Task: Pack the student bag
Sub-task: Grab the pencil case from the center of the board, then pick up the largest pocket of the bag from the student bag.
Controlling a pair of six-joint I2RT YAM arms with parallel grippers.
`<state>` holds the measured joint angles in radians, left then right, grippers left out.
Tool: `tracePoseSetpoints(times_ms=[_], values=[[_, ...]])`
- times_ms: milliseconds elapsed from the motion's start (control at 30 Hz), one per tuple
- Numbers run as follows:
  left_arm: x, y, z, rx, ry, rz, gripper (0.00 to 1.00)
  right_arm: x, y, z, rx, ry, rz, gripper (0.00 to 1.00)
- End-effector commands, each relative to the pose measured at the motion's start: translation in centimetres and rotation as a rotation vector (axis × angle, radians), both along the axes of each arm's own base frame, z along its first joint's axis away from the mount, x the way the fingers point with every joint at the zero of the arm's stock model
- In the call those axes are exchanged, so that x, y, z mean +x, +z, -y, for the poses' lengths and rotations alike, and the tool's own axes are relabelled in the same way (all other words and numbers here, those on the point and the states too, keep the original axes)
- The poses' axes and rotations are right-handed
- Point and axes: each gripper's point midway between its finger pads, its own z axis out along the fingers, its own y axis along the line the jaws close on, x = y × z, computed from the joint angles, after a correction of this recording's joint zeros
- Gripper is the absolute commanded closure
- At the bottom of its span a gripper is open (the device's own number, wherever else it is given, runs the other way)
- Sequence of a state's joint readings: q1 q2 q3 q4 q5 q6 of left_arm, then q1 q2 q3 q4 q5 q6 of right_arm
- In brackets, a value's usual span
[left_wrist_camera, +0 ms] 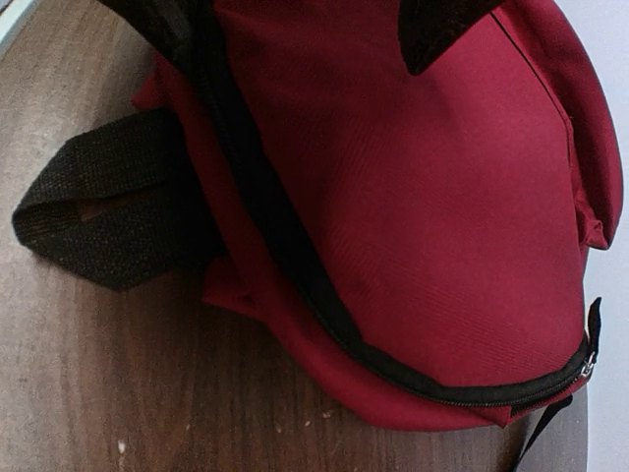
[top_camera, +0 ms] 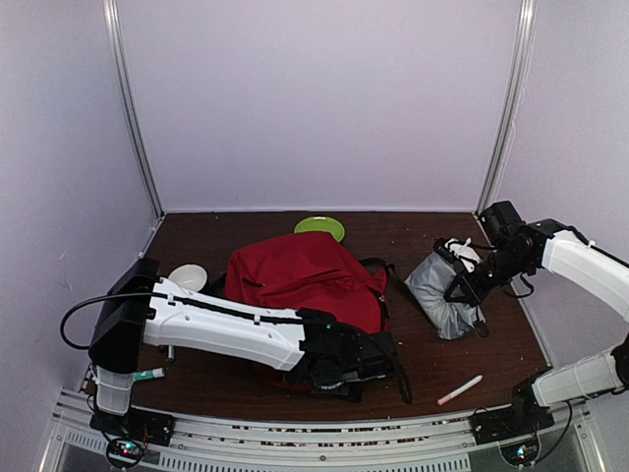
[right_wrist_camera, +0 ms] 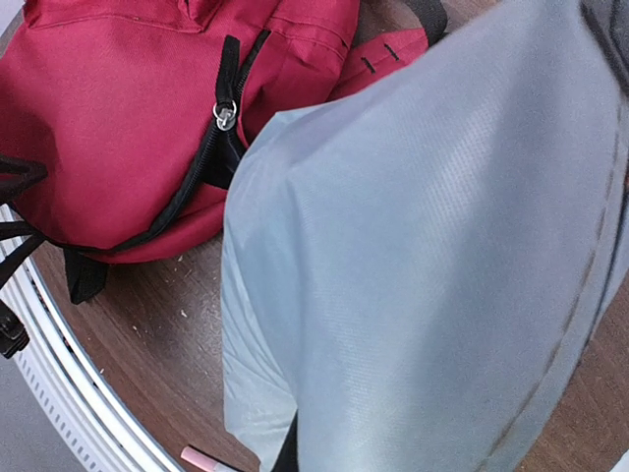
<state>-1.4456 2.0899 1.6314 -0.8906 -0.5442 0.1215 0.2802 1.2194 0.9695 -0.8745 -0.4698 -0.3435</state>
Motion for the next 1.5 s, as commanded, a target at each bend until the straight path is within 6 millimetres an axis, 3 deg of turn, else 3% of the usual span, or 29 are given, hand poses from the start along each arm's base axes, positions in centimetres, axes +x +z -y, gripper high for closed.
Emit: tracePoseSetpoints(times_ms=[0, 200, 433, 633, 833, 967, 1167, 1200, 1333, 1467], values=[[1.8, 1.3, -0.4, 0.05, 0.006, 0.118, 0.33, 0.7, 1.4, -0.6, 0.055, 0.002, 0.051, 0.97], [2.5, 4.3, 0.6, -0.035, 0.024, 0.163, 0.51, 0.6, 1.4, -0.6, 0.059, 0.002, 0.049, 0.98], [3.8, 9.3, 1.2, -0.231, 0.105, 0.157, 1.0, 0.7, 2.0, -0.6, 0.075, 0.002, 0.055, 0.99], [7.0, 12.8, 0.0, -0.342, 0.233, 0.213, 1.0, -0.2, 4.0, -1.3, 0.133, 0.034, 0.057, 1.0], [10.6, 17.0, -0.4, -0.608, 0.419, 0.178, 1.0, -4.9, 9.2, -5.1, 0.399, 0.26, -0.049, 1.0], [12.4, 18.9, -0.4, -0.78, 0.493, 0.132, 1.0, -6.9, 9.9, -6.6, 0.48, 0.341, -0.159, 1.0], [13.7, 21.4, -0.3, -0.942, 0.53, 0.09, 1.0, -10.1, 8.9, -9.4, 0.448, 0.536, -0.223, 1.0], [13.9, 21.5, -0.4, -0.955, 0.535, 0.082, 1.0, -11.0, 8.8, -10.0, 0.43, 0.59, -0.209, 1.0], [13.7, 22.2, -0.2, -0.98, 0.52, 0.048, 1.0, -10.6, 8.7, -11.6, 0.251, 0.709, 0.015, 1.0], [13.4, 22.9, -0.3, -0.993, 0.494, 0.017, 1.0, -9.5, 10.8, -13.5, 0.079, 0.843, 0.319, 1.0]])
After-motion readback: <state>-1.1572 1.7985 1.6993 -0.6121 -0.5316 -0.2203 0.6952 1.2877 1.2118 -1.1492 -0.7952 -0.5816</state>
